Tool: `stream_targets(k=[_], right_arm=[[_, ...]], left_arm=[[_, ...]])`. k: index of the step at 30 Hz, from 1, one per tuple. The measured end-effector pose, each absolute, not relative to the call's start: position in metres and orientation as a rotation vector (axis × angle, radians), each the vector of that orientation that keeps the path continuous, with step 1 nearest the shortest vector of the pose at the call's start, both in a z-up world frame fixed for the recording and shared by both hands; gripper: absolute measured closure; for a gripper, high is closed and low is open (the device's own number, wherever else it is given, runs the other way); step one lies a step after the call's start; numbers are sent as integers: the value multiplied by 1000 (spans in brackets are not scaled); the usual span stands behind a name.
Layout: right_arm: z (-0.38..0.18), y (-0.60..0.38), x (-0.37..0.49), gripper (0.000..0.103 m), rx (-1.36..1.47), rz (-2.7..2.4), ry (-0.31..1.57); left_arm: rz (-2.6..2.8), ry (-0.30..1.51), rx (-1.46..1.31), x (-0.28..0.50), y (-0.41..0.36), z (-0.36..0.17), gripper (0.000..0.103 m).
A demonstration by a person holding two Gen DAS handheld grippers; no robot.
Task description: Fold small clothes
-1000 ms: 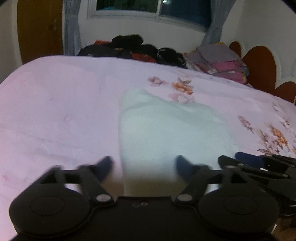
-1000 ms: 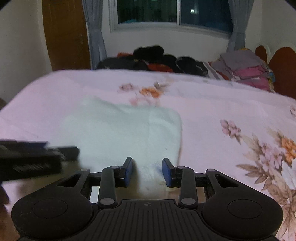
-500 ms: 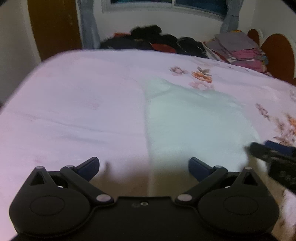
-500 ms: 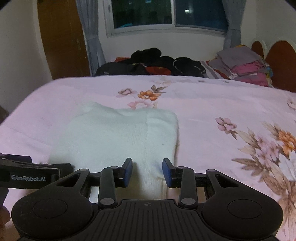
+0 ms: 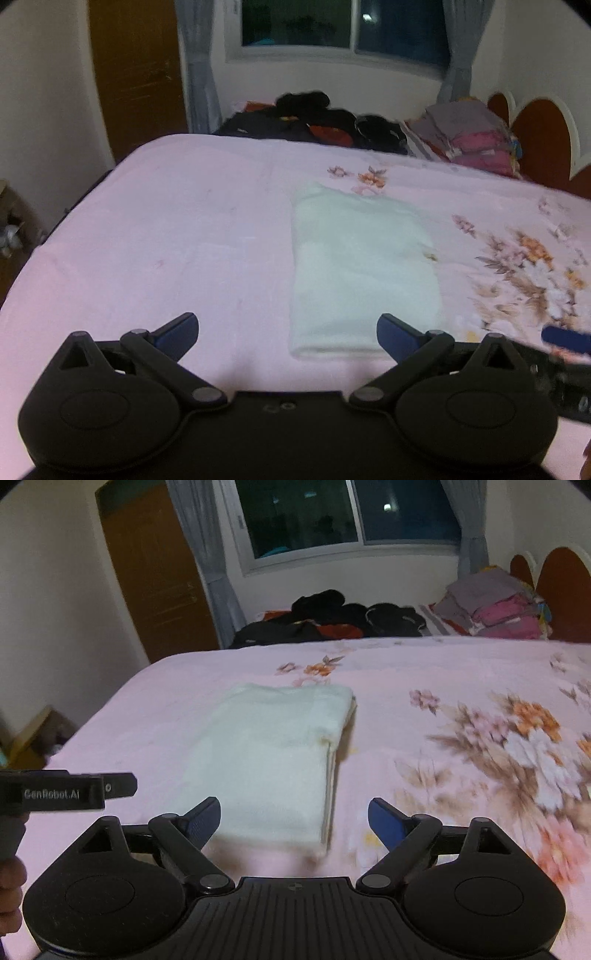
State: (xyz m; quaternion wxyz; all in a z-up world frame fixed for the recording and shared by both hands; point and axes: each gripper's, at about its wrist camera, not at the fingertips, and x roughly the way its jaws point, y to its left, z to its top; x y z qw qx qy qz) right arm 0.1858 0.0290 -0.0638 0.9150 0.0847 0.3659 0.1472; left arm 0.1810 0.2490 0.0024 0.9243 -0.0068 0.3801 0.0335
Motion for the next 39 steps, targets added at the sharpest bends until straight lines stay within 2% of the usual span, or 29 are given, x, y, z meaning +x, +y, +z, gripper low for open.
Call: stream_targets(k=[1, 2, 3, 17, 39], right_arm=[[-60, 26, 173, 12, 182, 311, 754], [-55, 22, 159, 2, 187, 312, 754], [-48, 19, 143, 0, 186, 307, 744], [34, 9, -9, 0, 59, 263, 480], [52, -9, -38, 0, 84, 246, 420]], left_arm=[[87, 769, -14, 168, 247, 7, 0], [102, 758, -11, 156, 244, 12, 0], [110, 748, -7, 145, 241, 17, 0], [115, 672, 5, 23, 209, 66, 0], [120, 636, -3, -18, 197, 73, 0]])
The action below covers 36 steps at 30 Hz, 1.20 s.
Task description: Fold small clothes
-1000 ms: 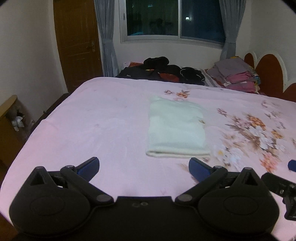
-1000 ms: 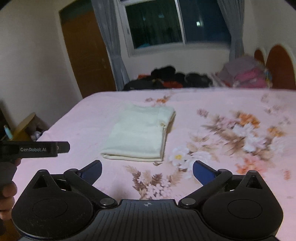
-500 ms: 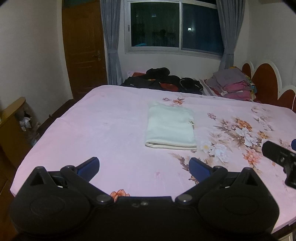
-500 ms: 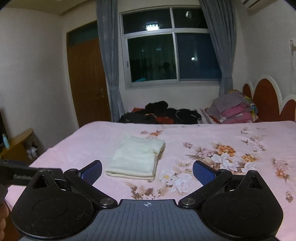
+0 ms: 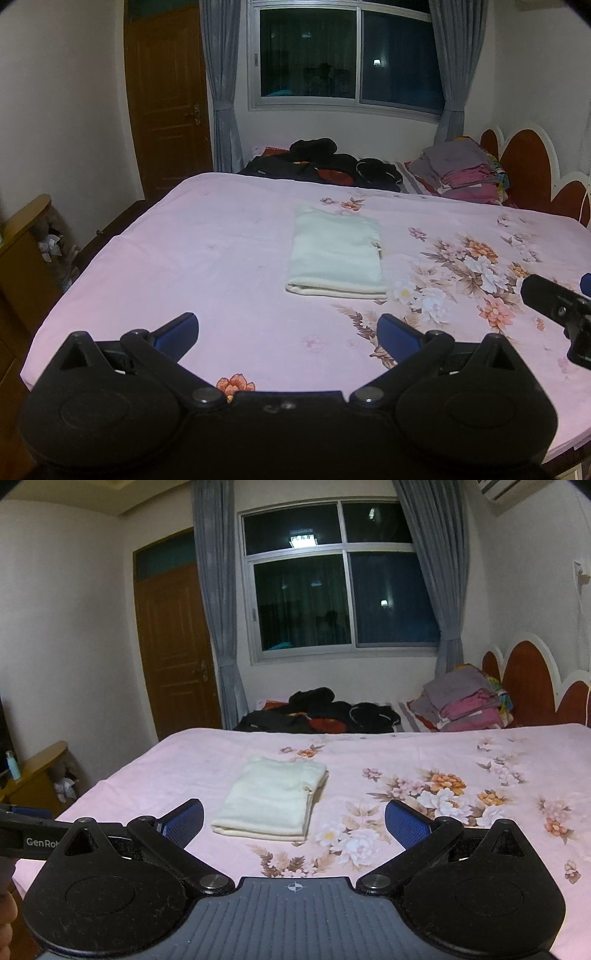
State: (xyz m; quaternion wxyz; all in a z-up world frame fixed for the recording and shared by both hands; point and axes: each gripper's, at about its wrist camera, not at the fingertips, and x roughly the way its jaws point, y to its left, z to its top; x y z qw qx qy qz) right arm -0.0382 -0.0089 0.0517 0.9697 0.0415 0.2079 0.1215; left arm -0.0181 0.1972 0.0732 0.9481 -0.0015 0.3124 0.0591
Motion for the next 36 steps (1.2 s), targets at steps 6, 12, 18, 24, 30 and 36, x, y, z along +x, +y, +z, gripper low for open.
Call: stream_targets(k=[6, 12, 18, 24, 30, 36], right_arm=[[52, -9, -37, 0, 85, 250, 424], [51, -8, -36, 0, 85, 251, 425], [50, -8, -35, 0, 85, 251, 427], [48, -7, -34, 0, 87, 252, 432], [47, -7, -33, 0, 88, 251, 433], [46, -8, -32, 0, 87, 252, 436]], left_arm=[[120, 638, -2, -19, 197, 73, 0], [120, 637, -4, -20, 197, 74, 0], [121, 639, -2, -18, 198, 72, 0], [121, 643, -2, -17, 198, 72, 0], [121, 649, -5, -15, 197, 71, 0], [119, 651, -4, -14, 197, 70, 0]])
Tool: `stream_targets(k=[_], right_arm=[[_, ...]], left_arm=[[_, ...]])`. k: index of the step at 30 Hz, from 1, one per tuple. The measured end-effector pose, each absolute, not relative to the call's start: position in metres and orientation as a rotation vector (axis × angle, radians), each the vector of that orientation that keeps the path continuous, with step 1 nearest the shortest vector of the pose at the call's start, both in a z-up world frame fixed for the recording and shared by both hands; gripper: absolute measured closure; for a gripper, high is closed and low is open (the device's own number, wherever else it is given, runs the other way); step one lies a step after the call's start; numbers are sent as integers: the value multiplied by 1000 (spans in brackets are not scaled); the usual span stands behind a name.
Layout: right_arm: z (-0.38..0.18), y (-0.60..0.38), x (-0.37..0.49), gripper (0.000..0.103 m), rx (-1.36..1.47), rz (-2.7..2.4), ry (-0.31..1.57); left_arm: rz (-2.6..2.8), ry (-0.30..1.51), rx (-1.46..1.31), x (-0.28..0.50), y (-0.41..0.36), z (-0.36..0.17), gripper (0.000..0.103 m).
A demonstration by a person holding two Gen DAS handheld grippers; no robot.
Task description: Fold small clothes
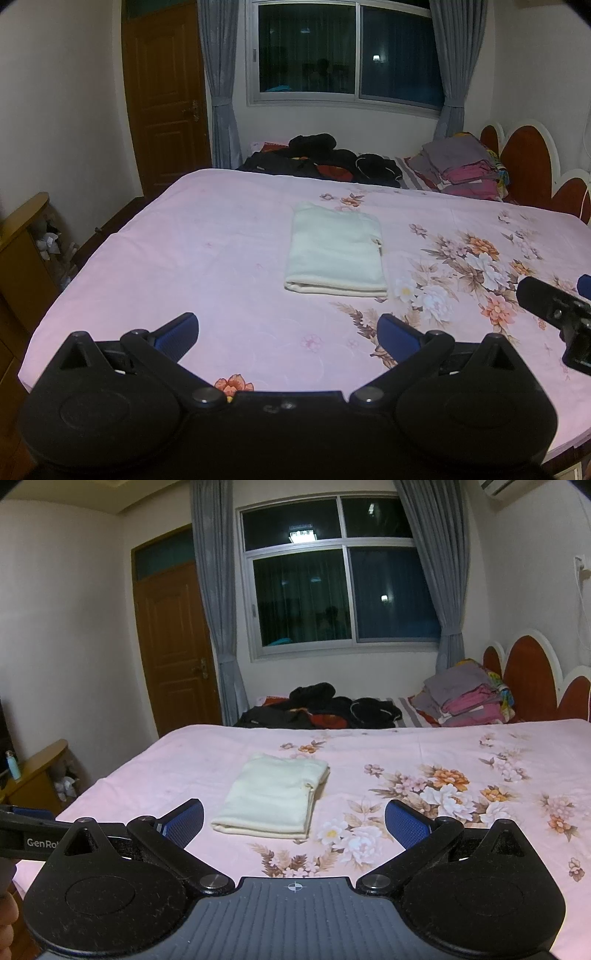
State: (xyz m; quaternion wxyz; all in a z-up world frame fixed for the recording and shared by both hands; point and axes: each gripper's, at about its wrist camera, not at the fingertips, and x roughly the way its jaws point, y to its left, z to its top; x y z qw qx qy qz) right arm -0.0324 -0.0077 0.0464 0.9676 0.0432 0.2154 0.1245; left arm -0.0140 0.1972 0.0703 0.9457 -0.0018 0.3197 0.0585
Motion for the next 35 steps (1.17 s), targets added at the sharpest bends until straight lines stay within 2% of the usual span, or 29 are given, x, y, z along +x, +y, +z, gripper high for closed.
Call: stream_targets(k=[19, 35], right_arm=[[43, -8, -27, 0, 94, 252, 450], [22, -10, 6, 0, 106, 206, 515]], left_arm=[[113, 664, -4, -8, 196, 67, 0], [68, 668, 40, 35, 198, 48, 0]])
